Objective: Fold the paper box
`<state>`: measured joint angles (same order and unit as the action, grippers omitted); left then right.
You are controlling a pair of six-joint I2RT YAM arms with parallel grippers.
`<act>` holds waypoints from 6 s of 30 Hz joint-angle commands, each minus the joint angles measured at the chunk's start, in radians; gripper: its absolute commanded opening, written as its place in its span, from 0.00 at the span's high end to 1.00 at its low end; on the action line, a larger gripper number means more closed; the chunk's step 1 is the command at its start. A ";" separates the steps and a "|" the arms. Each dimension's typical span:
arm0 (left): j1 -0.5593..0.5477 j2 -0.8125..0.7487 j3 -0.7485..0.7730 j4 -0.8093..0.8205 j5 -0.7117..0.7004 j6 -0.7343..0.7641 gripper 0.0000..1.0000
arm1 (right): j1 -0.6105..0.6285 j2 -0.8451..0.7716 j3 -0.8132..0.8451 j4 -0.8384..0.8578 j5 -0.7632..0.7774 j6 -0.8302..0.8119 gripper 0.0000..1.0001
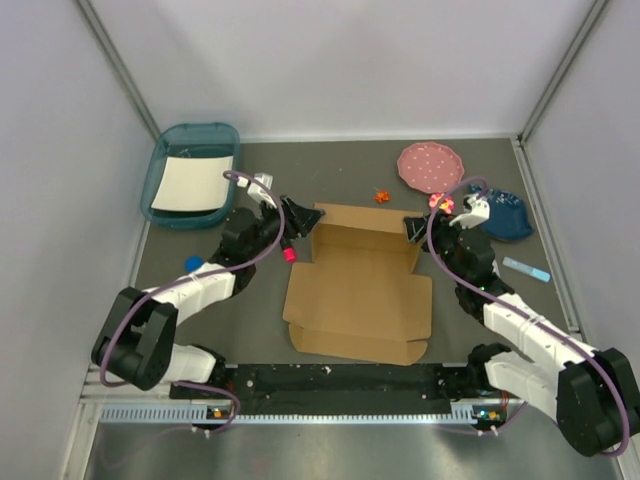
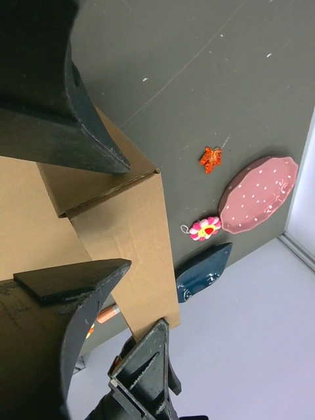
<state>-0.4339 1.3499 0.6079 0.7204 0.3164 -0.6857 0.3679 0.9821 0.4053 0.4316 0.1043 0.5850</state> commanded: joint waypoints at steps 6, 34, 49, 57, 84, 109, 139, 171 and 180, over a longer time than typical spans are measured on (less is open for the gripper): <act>-0.003 0.078 0.000 -0.029 -0.017 0.040 0.47 | -0.009 0.017 -0.066 -0.152 0.032 -0.044 0.38; -0.043 0.219 -0.207 0.123 -0.031 -0.057 0.84 | -0.011 -0.033 -0.157 -0.335 0.005 0.142 0.45; -0.054 0.256 -0.270 0.162 -0.053 -0.060 0.86 | 0.008 0.061 -0.164 -0.430 -0.021 0.335 0.47; -0.054 0.264 -0.323 0.235 -0.051 -0.083 0.87 | 0.029 0.040 -0.203 -0.471 -0.012 0.371 0.44; -0.052 0.090 -0.013 -0.171 -0.102 -0.040 0.62 | 0.013 -0.103 0.063 -0.605 0.092 0.161 0.41; -0.012 -0.144 0.124 -0.391 -0.273 0.023 0.32 | 0.008 -0.220 0.339 -0.764 0.186 -0.039 0.27; 0.035 -0.957 -0.214 -0.817 -0.585 -0.032 0.27 | 0.868 0.382 0.678 -0.645 0.940 -1.206 0.26; 0.035 -1.094 -0.267 -0.914 -0.731 -0.100 0.18 | 0.738 0.645 0.589 -0.301 0.980 -1.538 0.70; 0.035 -1.094 -0.246 -0.914 -0.728 -0.109 0.17 | 0.692 0.670 0.576 -0.301 0.988 -1.536 0.76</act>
<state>-0.4015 0.2703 0.3435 -0.2047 -0.4023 -0.7948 1.0882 1.6363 0.9752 0.1104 1.0660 -0.9642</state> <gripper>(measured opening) 0.830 0.275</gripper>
